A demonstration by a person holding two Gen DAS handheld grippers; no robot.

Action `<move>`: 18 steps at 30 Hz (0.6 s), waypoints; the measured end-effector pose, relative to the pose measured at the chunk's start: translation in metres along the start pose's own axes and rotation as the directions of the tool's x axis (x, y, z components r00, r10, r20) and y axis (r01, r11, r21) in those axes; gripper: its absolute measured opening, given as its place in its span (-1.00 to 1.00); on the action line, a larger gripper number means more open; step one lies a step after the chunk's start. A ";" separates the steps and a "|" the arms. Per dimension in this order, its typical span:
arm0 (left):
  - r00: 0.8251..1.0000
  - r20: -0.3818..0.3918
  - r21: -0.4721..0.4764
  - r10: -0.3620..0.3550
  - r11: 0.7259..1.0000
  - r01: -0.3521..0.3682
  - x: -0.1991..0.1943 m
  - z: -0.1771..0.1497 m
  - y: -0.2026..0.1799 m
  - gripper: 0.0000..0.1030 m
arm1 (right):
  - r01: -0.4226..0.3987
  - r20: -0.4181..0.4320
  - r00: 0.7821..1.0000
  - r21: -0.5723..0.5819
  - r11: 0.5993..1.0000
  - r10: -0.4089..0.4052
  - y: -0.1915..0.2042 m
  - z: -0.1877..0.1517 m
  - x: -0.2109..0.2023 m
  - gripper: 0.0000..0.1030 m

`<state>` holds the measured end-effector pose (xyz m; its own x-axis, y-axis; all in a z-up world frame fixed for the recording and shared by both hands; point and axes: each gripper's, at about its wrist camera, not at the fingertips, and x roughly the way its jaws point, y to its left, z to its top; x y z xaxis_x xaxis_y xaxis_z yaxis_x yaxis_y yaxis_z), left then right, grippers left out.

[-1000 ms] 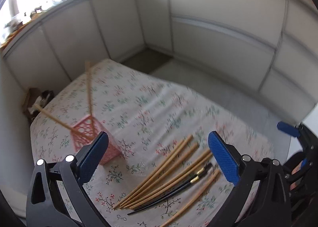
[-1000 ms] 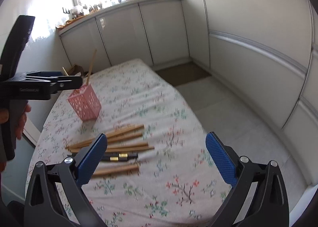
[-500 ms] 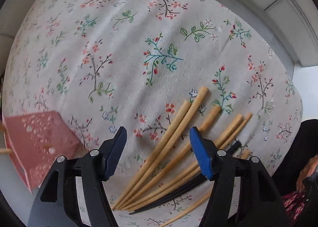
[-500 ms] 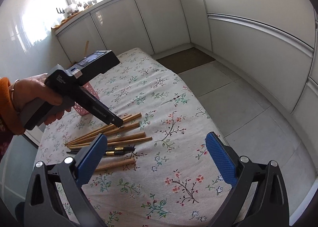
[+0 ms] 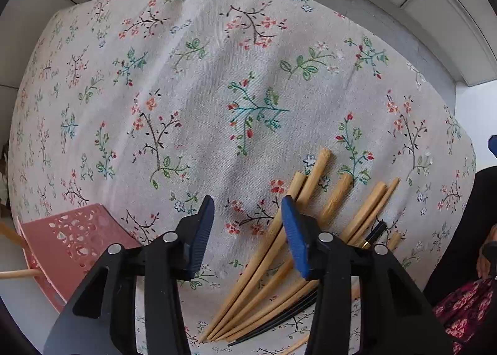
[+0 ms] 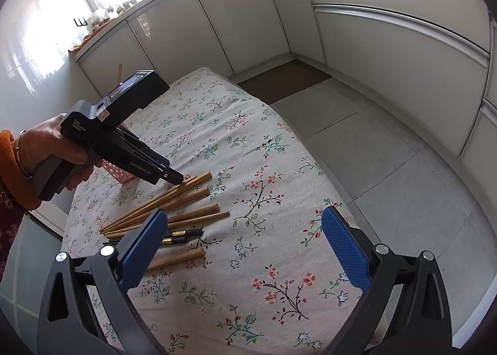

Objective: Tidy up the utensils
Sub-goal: 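Lower the left tool to the chopstick pile and grasp another wooden chopstick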

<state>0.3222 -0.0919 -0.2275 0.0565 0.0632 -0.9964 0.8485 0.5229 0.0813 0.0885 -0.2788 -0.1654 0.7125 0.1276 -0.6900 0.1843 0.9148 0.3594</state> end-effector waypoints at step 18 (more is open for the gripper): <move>0.989 0.026 -0.095 -0.148 0.984 0.150 0.006 -0.008 -0.009 -0.74 | 0.082 -0.115 0.991 0.073 0.994 -0.073 -0.008 -0.001 0.018 0.87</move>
<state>0.3104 -0.0897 -0.2343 -0.0559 -0.0370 -0.9978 0.7937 0.6047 -0.0669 0.0992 -0.2834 -0.1805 0.6144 0.1033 -0.7822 0.2913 0.8917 0.3465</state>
